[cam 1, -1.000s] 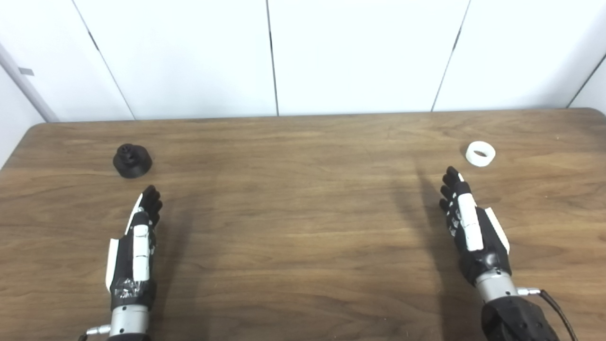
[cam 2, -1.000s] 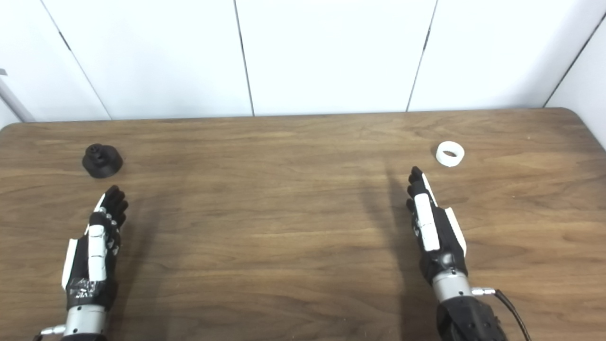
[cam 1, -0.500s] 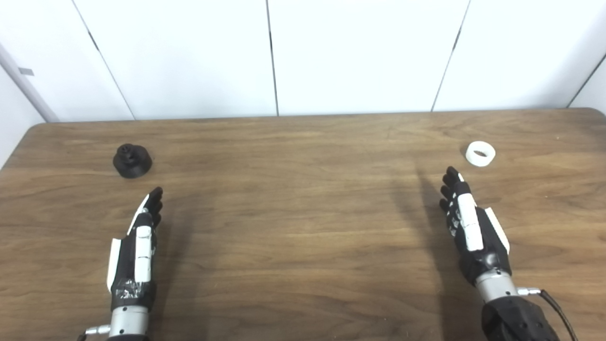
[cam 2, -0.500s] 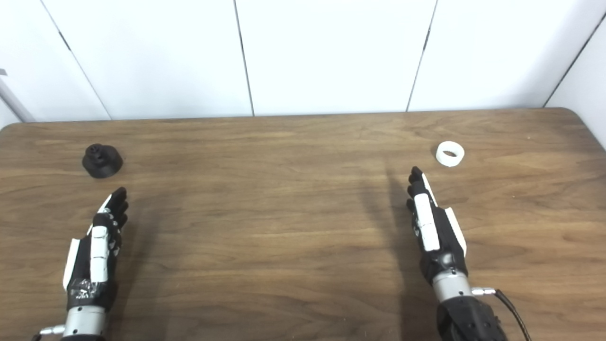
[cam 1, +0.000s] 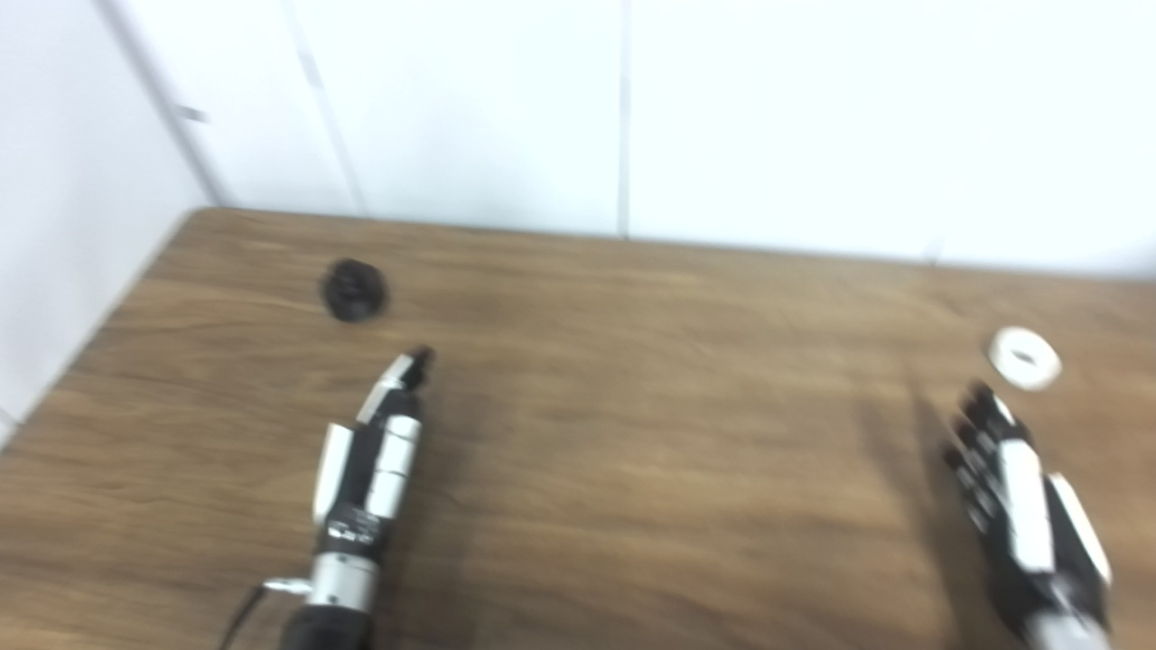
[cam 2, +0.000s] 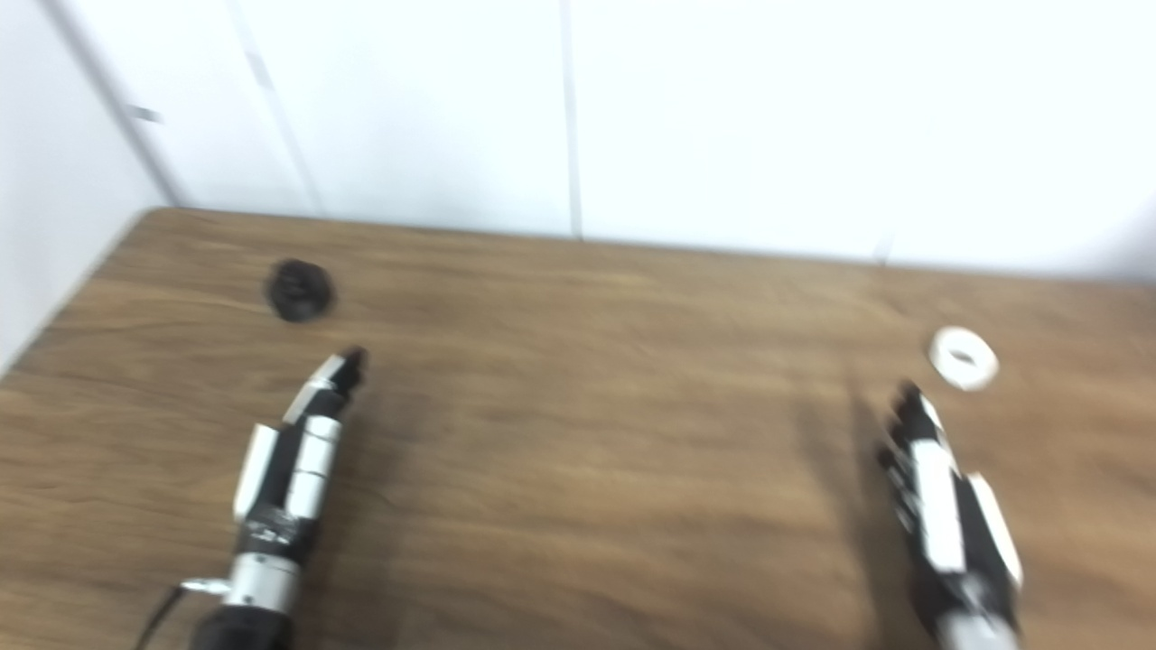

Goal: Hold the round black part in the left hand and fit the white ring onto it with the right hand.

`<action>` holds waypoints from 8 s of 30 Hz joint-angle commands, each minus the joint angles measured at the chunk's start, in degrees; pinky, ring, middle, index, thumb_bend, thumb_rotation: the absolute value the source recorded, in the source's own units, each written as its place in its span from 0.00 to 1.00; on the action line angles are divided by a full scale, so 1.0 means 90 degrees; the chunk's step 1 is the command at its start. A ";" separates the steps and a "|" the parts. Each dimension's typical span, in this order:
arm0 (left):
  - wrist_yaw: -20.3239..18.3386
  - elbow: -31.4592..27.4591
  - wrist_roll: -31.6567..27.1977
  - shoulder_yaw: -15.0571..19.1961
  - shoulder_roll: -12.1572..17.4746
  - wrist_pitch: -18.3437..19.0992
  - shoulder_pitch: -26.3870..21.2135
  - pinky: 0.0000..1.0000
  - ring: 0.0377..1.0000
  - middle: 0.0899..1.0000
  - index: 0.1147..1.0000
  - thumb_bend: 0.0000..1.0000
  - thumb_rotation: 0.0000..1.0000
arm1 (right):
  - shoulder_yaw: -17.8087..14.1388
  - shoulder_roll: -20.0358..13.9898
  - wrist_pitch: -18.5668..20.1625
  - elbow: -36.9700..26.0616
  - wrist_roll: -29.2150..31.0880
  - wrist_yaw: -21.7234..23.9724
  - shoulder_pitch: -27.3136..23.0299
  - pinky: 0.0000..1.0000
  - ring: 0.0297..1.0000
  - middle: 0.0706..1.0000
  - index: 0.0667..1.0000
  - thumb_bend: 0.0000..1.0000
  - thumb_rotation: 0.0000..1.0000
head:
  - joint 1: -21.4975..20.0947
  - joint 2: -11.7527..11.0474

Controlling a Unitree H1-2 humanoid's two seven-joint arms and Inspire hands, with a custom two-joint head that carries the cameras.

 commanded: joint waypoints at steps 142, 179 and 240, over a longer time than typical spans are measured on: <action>0.1450 0.4501 0.2746 -0.0923 0.2762 0.2760 -0.4316 1.00 0.88 0.70 0.41 0.52 0.05 | 0.0197 -0.0056 -0.0227 -0.0081 -0.0296 -0.0101 0.0050 1.00 1.00 1.00 1.00 0.44 1.00 | -0.0430 0.0092; -0.0889 -0.0453 0.3097 -0.1805 0.1736 0.3744 -0.2932 1.00 0.90 0.79 0.42 0.52 0.06 | 0.0510 0.0055 0.0587 -0.0488 -0.0693 -0.0106 -0.0077 1.00 1.00 1.00 1.00 0.52 1.00 | -0.1175 0.0323; 0.0976 0.0344 0.5260 -0.2877 0.0726 0.0667 -0.0656 1.00 0.85 0.74 0.42 0.52 0.05 | 0.0446 0.0549 0.1486 -0.2030 -0.0804 -0.0281 -0.0257 1.00 1.00 1.00 1.00 0.68 1.00 | -0.2669 0.1443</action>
